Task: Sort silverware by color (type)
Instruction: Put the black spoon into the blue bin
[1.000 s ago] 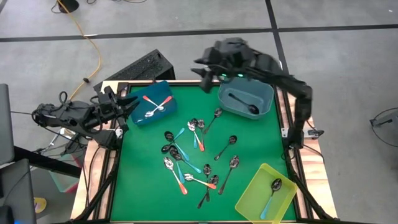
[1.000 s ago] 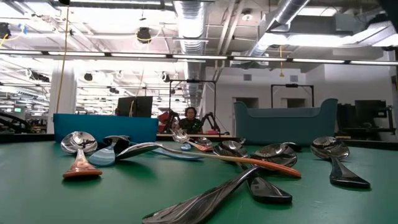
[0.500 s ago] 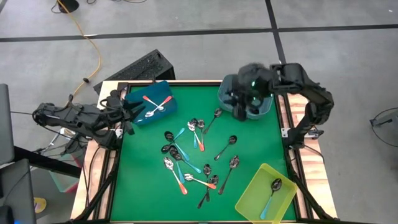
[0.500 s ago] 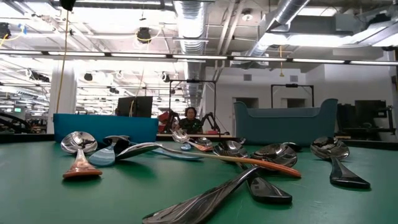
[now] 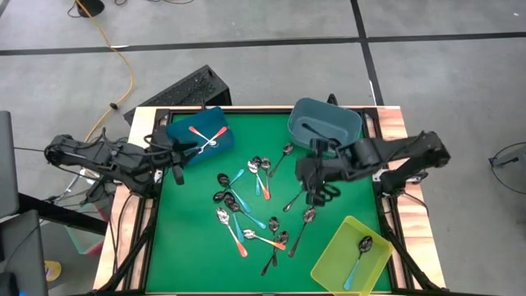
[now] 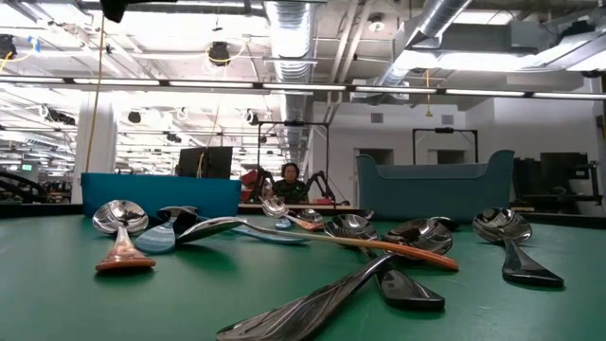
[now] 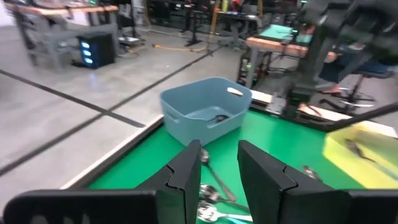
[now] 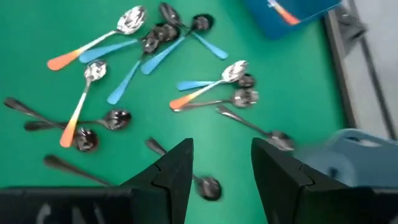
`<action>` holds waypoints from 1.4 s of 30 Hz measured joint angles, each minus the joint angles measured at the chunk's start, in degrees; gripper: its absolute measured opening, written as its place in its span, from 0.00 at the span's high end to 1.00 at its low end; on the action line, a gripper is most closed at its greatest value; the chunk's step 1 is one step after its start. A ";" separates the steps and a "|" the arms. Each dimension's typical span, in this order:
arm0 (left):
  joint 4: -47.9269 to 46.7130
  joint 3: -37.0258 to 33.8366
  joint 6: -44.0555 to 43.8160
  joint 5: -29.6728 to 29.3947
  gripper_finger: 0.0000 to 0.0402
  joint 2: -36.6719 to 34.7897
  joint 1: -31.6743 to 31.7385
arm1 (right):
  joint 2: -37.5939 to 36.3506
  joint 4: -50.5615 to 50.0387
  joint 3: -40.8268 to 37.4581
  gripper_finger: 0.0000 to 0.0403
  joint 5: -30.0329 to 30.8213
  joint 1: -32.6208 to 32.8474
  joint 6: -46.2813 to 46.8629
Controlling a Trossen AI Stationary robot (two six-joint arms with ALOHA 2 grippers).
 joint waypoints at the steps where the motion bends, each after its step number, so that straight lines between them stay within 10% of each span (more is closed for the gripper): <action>1: 0.39 0.00 -0.32 0.85 0.77 0.14 0.00 | -1.48 3.90 -4.25 0.57 -0.79 0.37 0.63; 10: 4.44 0.00 -3.45 4.51 0.77 0.30 0.00 | -14.41 38.80 -36.73 0.57 -4.69 0.48 10.78; 22: 4.53 0.00 -3.61 3.86 0.77 0.30 0.00 | -20.36 57.85 -54.75 0.57 -9.21 0.26 15.75; 30: 4.55 0.00 -2.64 3.67 0.77 1.33 0.00 | -27.08 52.12 -56.50 0.57 -9.70 -2.05 8.04; 42: 4.56 0.00 -4.01 3.77 0.77 4.71 0.09 | -16.71 48.44 -56.50 0.57 -23.59 -10.03 -19.36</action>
